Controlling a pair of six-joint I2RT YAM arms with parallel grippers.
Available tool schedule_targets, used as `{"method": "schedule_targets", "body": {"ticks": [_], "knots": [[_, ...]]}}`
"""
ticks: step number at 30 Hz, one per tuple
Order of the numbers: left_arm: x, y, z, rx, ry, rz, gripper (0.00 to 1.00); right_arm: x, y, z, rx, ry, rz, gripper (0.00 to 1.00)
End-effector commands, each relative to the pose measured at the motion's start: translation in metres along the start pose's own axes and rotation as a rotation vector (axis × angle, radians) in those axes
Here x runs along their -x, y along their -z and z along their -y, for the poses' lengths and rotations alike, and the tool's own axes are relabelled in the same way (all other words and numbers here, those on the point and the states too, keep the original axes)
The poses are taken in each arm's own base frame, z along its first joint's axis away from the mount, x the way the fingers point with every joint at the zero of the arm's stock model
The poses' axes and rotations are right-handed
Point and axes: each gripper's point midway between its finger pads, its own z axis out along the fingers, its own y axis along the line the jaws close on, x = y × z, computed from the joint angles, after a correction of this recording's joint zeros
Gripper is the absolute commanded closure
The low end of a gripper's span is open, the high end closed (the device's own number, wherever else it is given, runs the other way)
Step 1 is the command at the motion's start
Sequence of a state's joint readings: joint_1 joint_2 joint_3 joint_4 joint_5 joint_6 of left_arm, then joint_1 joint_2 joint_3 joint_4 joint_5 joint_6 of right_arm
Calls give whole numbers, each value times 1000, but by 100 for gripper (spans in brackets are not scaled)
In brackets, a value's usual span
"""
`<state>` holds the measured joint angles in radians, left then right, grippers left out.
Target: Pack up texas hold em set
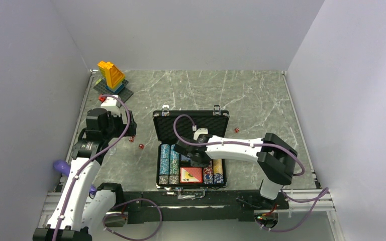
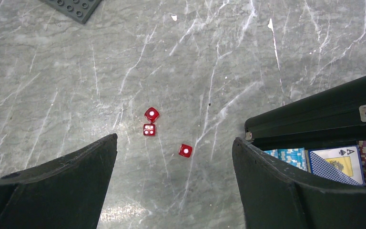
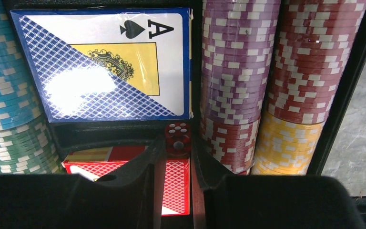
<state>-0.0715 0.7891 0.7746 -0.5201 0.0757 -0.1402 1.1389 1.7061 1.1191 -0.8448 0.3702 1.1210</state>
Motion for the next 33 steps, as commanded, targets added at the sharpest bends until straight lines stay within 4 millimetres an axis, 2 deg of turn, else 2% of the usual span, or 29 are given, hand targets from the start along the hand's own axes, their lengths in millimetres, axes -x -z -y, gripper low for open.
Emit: {"method": "schedule_targets", "body": {"ticks": [1, 3, 9, 11, 13, 18, 25, 33], "knots": [[20, 5, 4, -18, 0, 62, 6, -4, -1, 18, -88, 56, -11, 100], [20, 5, 4, -17, -1, 62, 6, -4, -1, 20, -103, 66, -12, 99], [20, 4, 4, -18, 0, 60, 6, -3, -1, 19, -108, 80, -14, 88], [20, 4, 4, -16, 1, 60, 6, -3, 0, 18, -107, 83, -13, 83], [20, 4, 4, -17, 0, 61, 5, -2, 0, 17, -101, 77, -11, 73], [20, 4, 4, -16, 0, 61, 5, 0, 3, 15, -84, 70, 1, 63], [20, 4, 4, -15, -1, 60, 5, 7, 8, 8, -54, 82, 28, 59], [20, 4, 2, -6, -1, 60, 4, 36, 36, -14, 79, 109, 133, 59]]}}
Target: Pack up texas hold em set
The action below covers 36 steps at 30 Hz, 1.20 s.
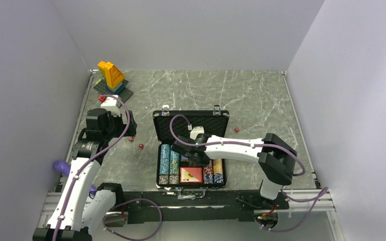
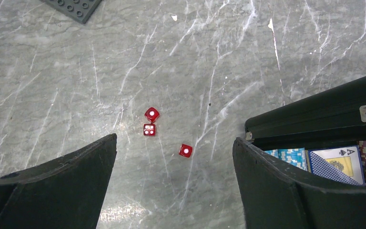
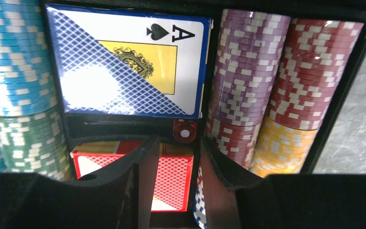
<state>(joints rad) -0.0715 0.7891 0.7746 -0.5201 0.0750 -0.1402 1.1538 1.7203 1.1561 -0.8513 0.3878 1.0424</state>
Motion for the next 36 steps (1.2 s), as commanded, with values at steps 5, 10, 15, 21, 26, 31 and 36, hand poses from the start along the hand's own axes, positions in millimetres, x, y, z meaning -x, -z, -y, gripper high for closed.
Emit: {"method": "schedule_targets", "body": {"ticks": [5, 10, 15, 21, 26, 31, 36], "knots": [[19, 3, 1, -1, -1, 56, 3, 49, 54, -6, 100, 49, 165, 56], [19, 4, 1, -1, -1, 55, 2, 56, 67, 27, 57, 35, 203, 56], [18, 3, 3, -11, -3, 55, 1, 51, 69, 75, -1, 8, 197, 59], [18, 3, 4, -19, -5, 53, 1, 56, 71, 140, -25, -102, 187, 59], [19, 3, 5, -27, -8, 56, 1, 73, 60, 188, -52, -193, 177, 59], [19, 3, 6, -29, -13, 57, 1, 105, 41, 212, -21, -238, 221, 58], [20, 4, 5, -28, -15, 64, 1, 133, 5, 242, -27, -237, 216, 58]]}}
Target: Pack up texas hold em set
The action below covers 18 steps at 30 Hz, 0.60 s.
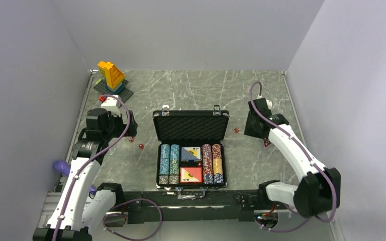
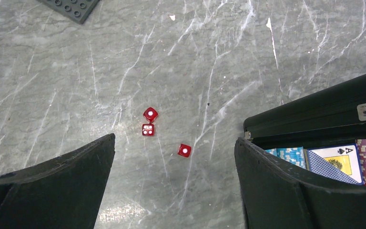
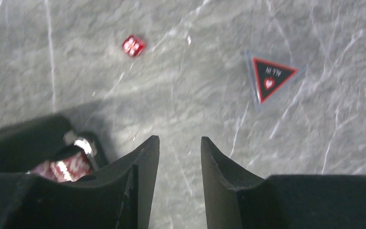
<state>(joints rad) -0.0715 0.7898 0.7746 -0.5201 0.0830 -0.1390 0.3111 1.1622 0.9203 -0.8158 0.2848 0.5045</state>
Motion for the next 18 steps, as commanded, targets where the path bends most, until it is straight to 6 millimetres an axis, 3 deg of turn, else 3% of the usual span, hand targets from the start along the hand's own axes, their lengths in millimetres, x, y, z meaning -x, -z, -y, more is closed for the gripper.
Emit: {"method": "schedule_targets", "body": {"ticks": [1, 9, 18], "knots": [[20, 4, 4, -20, -14, 65, 1, 33, -36, -7, 80, 105, 31, 58], [19, 3, 4, -23, -16, 62, 1, 69, -69, -29, 214, 282, 83, 54], [19, 0, 5, -26, -15, 55, 1, 59, -103, -46, 343, 451, 23, 53]]}}
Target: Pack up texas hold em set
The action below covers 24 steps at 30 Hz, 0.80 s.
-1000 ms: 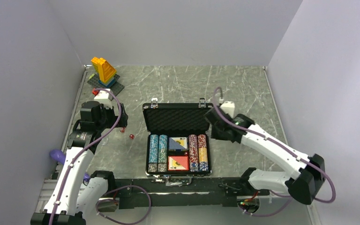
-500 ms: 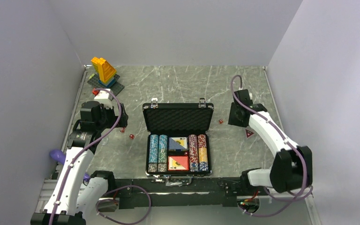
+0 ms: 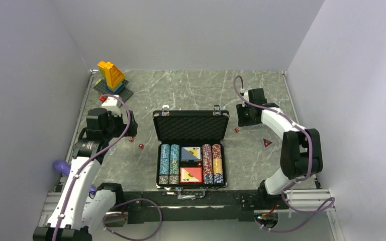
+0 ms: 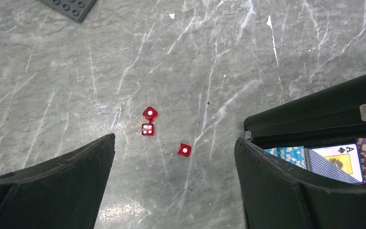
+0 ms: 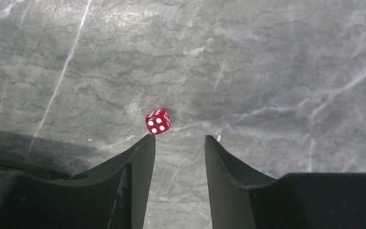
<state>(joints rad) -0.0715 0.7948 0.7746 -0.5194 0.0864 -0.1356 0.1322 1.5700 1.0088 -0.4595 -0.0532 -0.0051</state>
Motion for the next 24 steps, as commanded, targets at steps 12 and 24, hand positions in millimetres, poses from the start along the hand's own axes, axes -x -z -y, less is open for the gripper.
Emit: {"method": "schedule_targets", "body": {"ticks": [12, 24], "knots": [[19, 1, 3, -16, -14, 58, 1, 6, -23, -13, 107, 160, 49, 53], [20, 1, 2, -12, -16, 60, 1, -6, -30, -21, 105, 204, -17, 54]]}}
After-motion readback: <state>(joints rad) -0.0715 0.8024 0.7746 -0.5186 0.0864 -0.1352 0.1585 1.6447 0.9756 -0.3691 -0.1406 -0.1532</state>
